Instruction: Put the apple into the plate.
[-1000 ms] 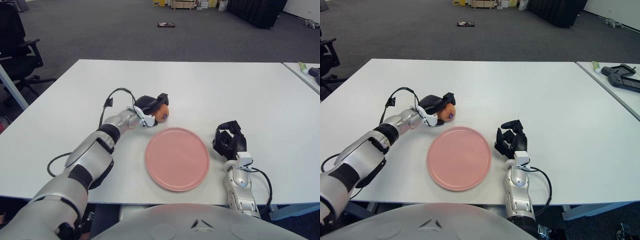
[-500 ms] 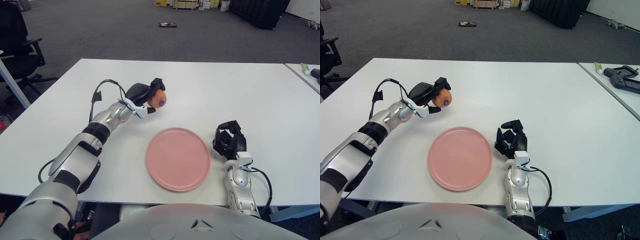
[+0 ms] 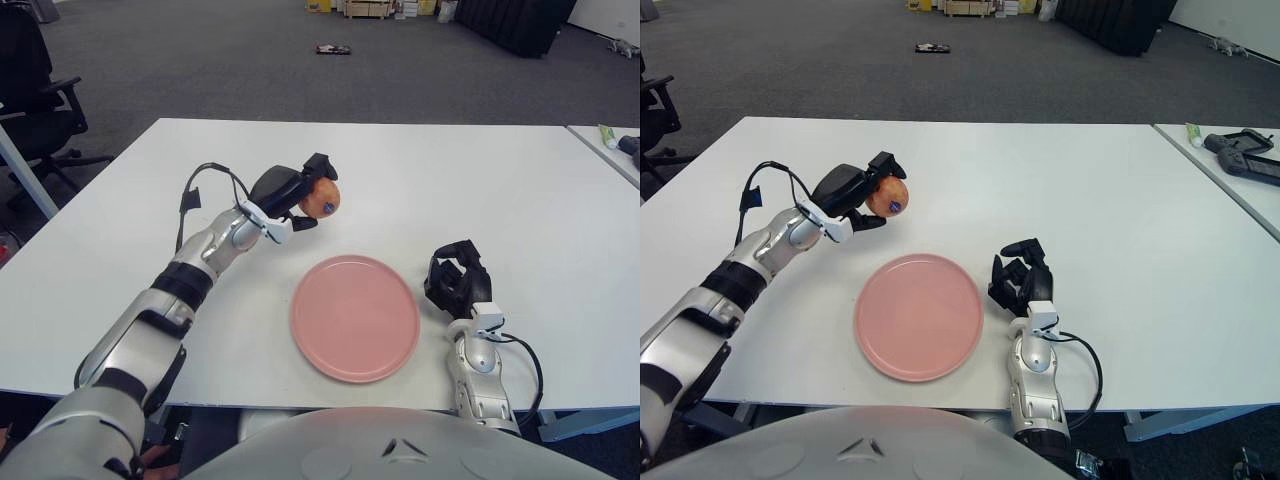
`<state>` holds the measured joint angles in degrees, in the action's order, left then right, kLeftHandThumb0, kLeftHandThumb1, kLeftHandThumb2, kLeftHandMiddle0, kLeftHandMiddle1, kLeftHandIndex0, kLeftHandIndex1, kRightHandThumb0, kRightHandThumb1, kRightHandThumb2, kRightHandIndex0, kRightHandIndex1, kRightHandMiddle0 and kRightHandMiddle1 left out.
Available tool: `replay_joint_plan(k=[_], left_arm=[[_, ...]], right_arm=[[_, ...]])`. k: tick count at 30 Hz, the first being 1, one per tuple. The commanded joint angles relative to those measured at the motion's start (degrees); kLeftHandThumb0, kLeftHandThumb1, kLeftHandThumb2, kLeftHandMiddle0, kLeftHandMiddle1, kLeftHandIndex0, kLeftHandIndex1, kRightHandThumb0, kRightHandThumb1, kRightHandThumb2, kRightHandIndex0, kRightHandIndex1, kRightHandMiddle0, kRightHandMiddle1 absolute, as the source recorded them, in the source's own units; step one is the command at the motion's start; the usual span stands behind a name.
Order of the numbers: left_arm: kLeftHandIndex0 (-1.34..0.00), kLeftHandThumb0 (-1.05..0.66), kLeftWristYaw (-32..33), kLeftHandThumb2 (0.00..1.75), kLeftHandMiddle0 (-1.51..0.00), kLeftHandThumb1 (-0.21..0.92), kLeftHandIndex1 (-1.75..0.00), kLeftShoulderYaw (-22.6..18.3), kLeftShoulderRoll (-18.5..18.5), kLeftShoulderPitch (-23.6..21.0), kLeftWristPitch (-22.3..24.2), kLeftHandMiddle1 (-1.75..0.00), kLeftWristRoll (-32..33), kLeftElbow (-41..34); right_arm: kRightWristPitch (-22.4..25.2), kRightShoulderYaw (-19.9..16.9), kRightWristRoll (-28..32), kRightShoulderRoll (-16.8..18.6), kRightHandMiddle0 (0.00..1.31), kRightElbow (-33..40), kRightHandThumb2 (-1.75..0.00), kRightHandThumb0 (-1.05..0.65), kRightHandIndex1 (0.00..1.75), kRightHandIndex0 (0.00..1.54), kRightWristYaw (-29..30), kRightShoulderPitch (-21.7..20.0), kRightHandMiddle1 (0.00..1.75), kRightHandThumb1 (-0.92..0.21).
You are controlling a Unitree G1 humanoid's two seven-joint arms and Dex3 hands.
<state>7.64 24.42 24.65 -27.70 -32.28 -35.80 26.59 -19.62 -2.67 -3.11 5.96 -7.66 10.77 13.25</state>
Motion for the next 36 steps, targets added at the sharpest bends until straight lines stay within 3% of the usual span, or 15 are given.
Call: replay_joint_plan(k=[1,15,20,25,30,36], left_arm=[[-0.62,-0.47,-2.52,1.33,-1.19,0.30,-1.75,-1.71,1.10,2.66,-0.13,-1.75,1.64,-6.50],[-0.62,-0.48,-17.61,1.34,-1.20,0.30,-1.75,0.60,4.21,10.29,-7.65,-1.75,7.96,-20.66],[-0.62,-0.47,-23.87,1.34,-1.21,0.30,-1.75,2.74,5.67,10.88,-10.34,-1.75,9.46,-22.13],[-0.61,-0.47,-29.38,1.31,-1.20,0.32,-1.75,5.55,6.82,8.35,-15.23,-1.75,8.81,-20.49],[-0.60,-0.47,-29.33,1.31,-1.20,0.32,-1.75,6.97,5.10,6.17,-19.44,-1.75,5.14,-15.86],[-0.62,-0.48,-24.20,1.34,-1.21,0.30,-1.75,7.46,3.19,11.09,-20.52,-1.75,-2.63,-15.04]], right_arm=[[0.98,-0.11,-0.05,0.07,0.37,-0.24,-0.92,-0.39,1.75,0.76,0.22,-0.47,1.75,-0.63],[0.90,-0.10,0.95,0.14,0.37,-0.19,-0.91,-0.39,1.75,0.76,-0.80,-0.59,1.75,-0.64],[0.94,-0.15,1.04,0.10,0.37,-0.08,-0.92,-0.39,1.75,0.76,-1.08,-0.56,1.75,-0.64],[1.38,-0.25,0.64,0.14,0.37,0.12,-0.92,-0.39,1.75,0.76,-0.71,-0.44,1.75,-0.64],[1.60,-0.27,0.36,0.16,0.37,0.22,-0.92,-0.39,1.75,0.76,-0.40,-0.43,1.75,-0.64],[2.11,-0.35,0.56,0.23,0.37,0.46,-0.92,-0.39,1.75,0.76,-0.33,-0.41,1.75,-0.64]])
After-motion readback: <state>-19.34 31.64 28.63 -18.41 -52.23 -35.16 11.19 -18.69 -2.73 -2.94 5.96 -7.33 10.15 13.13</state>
